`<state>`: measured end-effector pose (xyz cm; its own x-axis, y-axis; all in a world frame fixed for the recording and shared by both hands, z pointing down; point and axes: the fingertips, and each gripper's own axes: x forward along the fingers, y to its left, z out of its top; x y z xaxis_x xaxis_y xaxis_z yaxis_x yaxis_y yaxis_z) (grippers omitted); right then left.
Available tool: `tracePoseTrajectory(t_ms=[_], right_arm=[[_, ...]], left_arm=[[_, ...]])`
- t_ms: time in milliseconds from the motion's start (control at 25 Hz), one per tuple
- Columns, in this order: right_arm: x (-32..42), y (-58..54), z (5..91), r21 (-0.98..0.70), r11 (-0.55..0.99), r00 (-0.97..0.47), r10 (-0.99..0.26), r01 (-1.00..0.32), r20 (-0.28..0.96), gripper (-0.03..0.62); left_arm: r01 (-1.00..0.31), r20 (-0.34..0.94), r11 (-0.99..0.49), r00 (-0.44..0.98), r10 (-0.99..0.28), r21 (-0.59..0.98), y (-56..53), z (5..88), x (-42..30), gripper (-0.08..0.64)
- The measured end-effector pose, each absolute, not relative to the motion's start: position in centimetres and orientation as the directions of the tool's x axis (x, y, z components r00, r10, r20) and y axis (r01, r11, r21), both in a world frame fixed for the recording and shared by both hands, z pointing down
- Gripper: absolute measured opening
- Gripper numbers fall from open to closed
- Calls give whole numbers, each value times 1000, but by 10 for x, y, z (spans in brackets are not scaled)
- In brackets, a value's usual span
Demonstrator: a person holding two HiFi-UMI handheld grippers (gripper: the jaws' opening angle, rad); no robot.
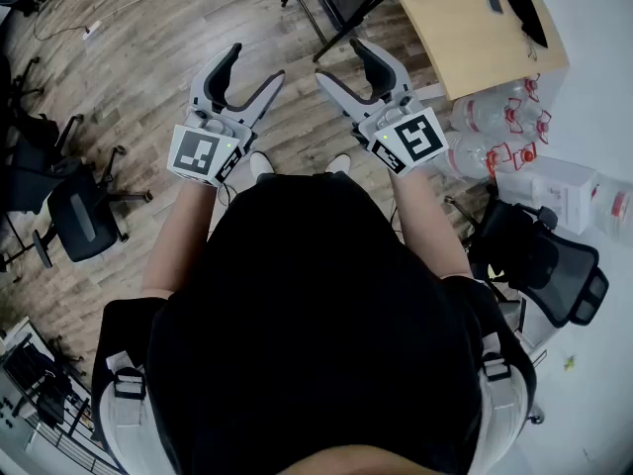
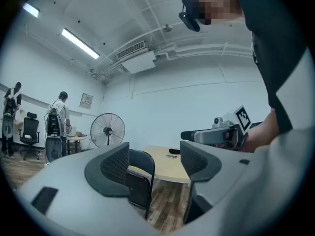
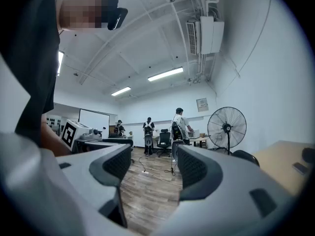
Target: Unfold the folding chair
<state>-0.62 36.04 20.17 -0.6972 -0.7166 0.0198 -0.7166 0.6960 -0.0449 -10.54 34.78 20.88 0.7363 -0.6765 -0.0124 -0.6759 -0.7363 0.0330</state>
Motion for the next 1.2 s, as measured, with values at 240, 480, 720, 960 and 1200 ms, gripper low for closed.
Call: tracePoseTrajectory(t_ms=[240, 480, 720, 960, 1200], right_arm=[[-1, 357, 202, -52, 698, -699, -715, -715, 24, 287], [13, 357, 203, -76, 698, -701, -713, -712, 14, 287], [37, 363, 205, -75, 702, -704, -710, -709, 17, 287], [76, 370, 210, -73, 699, -702, -713, -711, 12, 287], [121, 376, 220, -87, 706, -710, -705, -703, 12, 287]], left_arm=[[-678, -6, -734, 735, -678, 36, 345, 208, -101, 308], [-674, 18, -738, 738, -674, 28, 345, 212, -88, 308], [-676, 27, -736, 737, -675, 43, 346, 218, -64, 307], [-666, 41, -744, 746, -665, 43, 352, 223, -21, 307], [-677, 71, -735, 736, -673, 47, 359, 232, 25, 307]])
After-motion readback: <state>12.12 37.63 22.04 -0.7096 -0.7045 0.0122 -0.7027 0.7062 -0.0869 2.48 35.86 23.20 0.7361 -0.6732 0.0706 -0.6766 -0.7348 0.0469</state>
